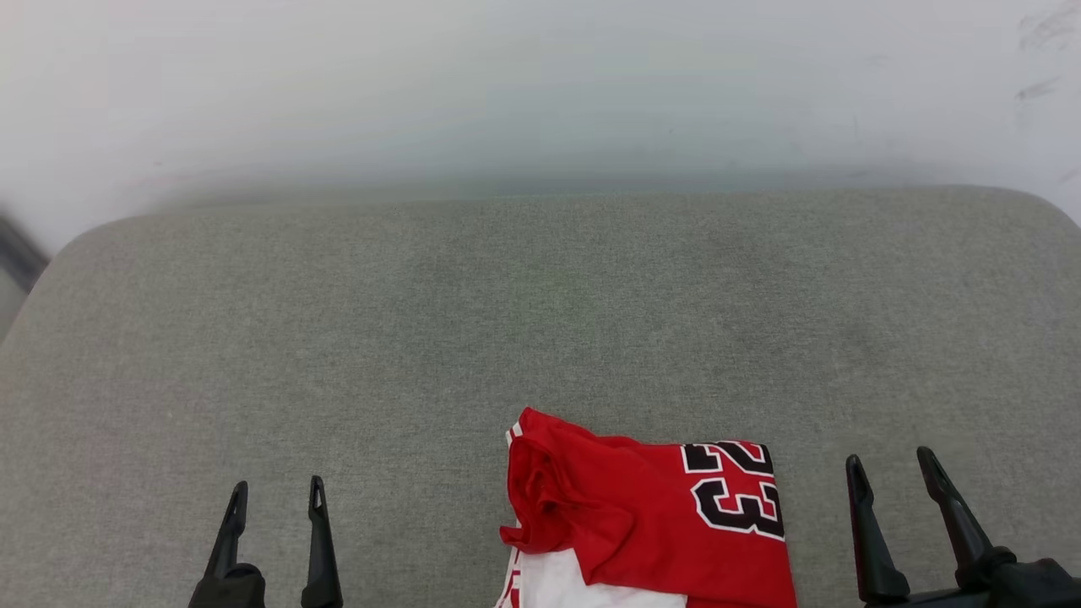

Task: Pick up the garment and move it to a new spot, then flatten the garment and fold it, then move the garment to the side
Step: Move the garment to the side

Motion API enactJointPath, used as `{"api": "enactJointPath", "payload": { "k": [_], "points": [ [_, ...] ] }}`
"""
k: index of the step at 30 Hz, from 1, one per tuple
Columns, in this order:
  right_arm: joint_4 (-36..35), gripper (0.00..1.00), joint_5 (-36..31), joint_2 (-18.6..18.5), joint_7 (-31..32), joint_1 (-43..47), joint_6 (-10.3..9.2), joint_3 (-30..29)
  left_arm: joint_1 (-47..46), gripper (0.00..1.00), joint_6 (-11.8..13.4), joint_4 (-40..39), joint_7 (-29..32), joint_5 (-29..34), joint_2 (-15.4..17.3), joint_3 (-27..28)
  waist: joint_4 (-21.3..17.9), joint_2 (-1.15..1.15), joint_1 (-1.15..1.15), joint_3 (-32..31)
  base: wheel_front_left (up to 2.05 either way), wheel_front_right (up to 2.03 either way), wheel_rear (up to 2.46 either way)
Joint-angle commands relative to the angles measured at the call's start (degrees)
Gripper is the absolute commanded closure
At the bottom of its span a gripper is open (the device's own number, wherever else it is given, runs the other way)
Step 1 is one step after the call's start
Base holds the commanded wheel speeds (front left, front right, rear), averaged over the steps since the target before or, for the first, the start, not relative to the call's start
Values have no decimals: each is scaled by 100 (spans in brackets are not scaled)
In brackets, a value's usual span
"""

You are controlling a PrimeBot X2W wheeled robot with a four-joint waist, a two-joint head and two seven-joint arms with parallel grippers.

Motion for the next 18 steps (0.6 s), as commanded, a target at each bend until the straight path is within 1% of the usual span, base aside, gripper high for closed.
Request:
{"api": "enactJointPath", "payload": {
  "k": [1, 7, 10, 13, 17, 18],
  "points": [
    [-26, 0, -27, 32, -9, 17, -3, 11, 63, 0, -26, 3, -13, 29, -4, 21, 7, 0, 0, 5, 0, 0, 0],
    [-16, 0, -31, 1, -9, -160, -3, 14, 21, 0, -10, 33, -13, 34, -22, 36, 30, 0, 0, 14, 0, 0, 0],
    [-97, 0, -75, -192, -9, -409, -3, 48, 5, 0, -7, 41, -13, 29, -33, 34, 30, 0, 0, 10, 0, 0, 0],
    [-167, 0, -104, -463, -9, -768, -3, 157, -24, 0, -26, 53, -13, 26, -43, 18, 35, 0, 0, 11, 0, 0, 0],
    [-20, 0, -162, -1028, 32, -1377, -3, 438, -68, 0, -38, 61, -12, 15, -53, 2, 51, 0, 0, 24, 0, 0, 0],
    [40, 0, -119, -1177, 198, -1558, -3, 558, -79, 0, -42, 63, -12, 15, -57, -10, 60, 0, 0, 27, 0, 0, 0]
  ]
}}
